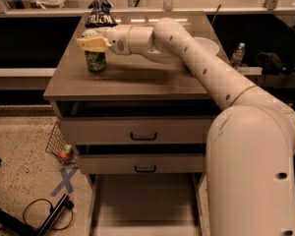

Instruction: Pick green can from bottom drawer and place on counter

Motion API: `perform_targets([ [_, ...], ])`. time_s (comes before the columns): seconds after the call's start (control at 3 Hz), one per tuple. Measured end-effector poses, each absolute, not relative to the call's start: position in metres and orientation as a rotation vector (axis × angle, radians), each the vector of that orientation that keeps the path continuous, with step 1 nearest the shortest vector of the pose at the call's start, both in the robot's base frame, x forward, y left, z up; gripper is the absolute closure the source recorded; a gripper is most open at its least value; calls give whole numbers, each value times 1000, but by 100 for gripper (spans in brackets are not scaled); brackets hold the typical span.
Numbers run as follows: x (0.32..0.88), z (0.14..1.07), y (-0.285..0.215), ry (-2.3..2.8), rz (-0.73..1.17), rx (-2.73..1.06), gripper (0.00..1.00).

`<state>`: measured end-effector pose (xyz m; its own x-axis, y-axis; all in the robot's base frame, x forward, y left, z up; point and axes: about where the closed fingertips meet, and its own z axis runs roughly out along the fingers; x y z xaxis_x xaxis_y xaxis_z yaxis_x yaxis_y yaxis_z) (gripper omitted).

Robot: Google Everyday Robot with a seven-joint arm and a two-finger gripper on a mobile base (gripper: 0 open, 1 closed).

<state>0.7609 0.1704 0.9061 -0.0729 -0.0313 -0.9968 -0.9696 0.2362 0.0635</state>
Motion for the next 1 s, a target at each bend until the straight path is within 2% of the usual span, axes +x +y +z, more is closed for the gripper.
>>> perform_targets([
  [0.33,758,909,170,1380,1061,-1028,75],
  [0.67,757,909,174,1378,1067,-1033,44],
  [1.0,756,909,177,1377,1070,-1035,22],
])
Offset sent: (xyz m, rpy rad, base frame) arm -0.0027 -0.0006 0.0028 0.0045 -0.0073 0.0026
